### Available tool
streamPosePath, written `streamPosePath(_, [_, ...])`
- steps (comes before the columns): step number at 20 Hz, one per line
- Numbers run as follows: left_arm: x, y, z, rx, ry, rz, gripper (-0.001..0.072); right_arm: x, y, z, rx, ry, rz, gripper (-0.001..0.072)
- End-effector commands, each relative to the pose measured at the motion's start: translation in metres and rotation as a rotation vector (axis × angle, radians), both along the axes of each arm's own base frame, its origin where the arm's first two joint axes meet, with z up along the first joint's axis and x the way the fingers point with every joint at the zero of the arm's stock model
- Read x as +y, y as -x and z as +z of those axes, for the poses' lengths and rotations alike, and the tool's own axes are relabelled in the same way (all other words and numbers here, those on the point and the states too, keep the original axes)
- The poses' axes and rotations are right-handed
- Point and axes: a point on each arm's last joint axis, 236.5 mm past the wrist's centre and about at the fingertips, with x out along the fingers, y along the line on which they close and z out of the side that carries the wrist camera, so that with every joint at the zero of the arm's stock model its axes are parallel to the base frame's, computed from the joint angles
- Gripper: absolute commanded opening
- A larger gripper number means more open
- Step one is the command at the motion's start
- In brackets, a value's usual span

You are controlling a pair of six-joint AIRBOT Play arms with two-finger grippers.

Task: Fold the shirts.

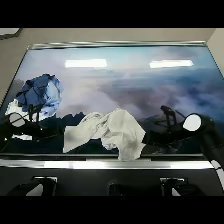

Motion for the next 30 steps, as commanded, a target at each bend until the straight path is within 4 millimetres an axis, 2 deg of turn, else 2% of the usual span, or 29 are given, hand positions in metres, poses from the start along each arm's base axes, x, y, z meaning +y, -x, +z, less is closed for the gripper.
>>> streamPosePath(1, [-0.014, 0.025, -0.029, 0.061, 0.113, 0.052, 0.072, 0.015, 0.019, -0.034, 0.065, -0.076, -0.043, 0.0691])
streamPosePath(5, [-0.035, 0.031, -0.043, 0.084, 0.164, 0.024, 0.072, 0.029, 0.031, -0.046, 0.102, -0.15, -0.08, 0.0695])
streamPosePath(7, [-0.041, 0.035, -0.051, 0.113, 0.165, 0.002, 0.0712, 0.028, 0.033, -0.052, 0.109, -0.146, -0.092, 0.0695])
streamPosePath(8, [-0.044, 0.036, -0.053, 0.119, 0.163, -0.006, 0.0632, 0.029, 0.034, -0.054, 0.116, -0.151, -0.096, 0.0696])
streamPosePath(9, [-0.045, 0.035, -0.055, 0.12, 0.161, -0.009, 0.0505, 0.031, 0.035, -0.055, 0.126, -0.159, -0.102, 0.0696])
streamPosePath(10, [-0.045, 0.034, -0.055, 0.116, 0.158, 0.0, 0.0325, 0.032, 0.037, -0.058, 0.139, -0.161, -0.105, 0.0696])
streamPosePath(11, [-0.046, 0.032, -0.054, 0.114, 0.16, 0.009, 0.0109, 0.032, 0.038, -0.061, 0.152, -0.162, -0.113, 0.0696])
streamPosePath(12, [-0.046, 0.031, -0.054, 0.11, 0.16, 0.007, 0.0026, 0.033, 0.036, -0.065, 0.157, -0.168, -0.128, 0.0696])
streamPosePath(15, [-0.045, 0.028, -0.05, 0.093, 0.159, 0.003, 0.0025, 0.044, 0.029, -0.072, 0.168, -0.224, -0.173, 0.0696])
streamPosePath(19, [-0.045, 0.026, -0.046, 0.074, 0.158, 0.001, 0.0025, 0.049, 0.021, -0.088, 0.206, -0.243, -0.248, 0.0695])
streamPosePath(22, [-0.045, 0.025, -0.044, 0.064, 0.158, 0.001, 0.0025, 0.055, 0.016, -0.092, 0.237, -0.276, -0.296, 0.0647])
streamPosePath(23, [-0.045, 0.025, -0.044, 0.064, 0.158, 0.001, 0.0025, 0.055, 0.016, -0.094, 0.246, -0.274, -0.297, 0.0459])
streamPosePath(24, [-0.046, 0.025, -0.043, 0.063, 0.16, 0.002, 0.0025, 0.055, 0.017, -0.094, 0.248, -0.274, -0.298, 0.0136])
streamPosePath(25, [-0.047, 0.023, -0.041, 0.056, 0.164, 0.003, 0.0025, 0.055, 0.015, -0.092, 0.237, -0.277, -0.29, 0.0054])
streamPosePath(27, [-0.045, 0.008, -0.022, -0.021, 0.157, -0.042, 0.0024, 0.057, -0.001, -0.074, 0.118, -0.296, -0.204, 0.0053])
streamPosePath(28, [-0.042, -0.009, -0.002, -0.098, 0.144, -0.055, 0.0024, 0.056, -0.014, -0.055, 0.029, -0.3, -0.161, 0.0053])
streamPosePath(29, [-0.037, -0.032, 0.031, -0.218, 0.12, -0.062, 0.0023, 0.051, -0.033, -0.028, -0.099, -0.274, -0.117, 0.0052])
streamPosePath(30, [-0.03, -0.054, 0.073, -0.354, 0.093, -0.064, 0.0023, 0.043, -0.056, 0.008, -0.254, -0.239, -0.082, 0.0052])
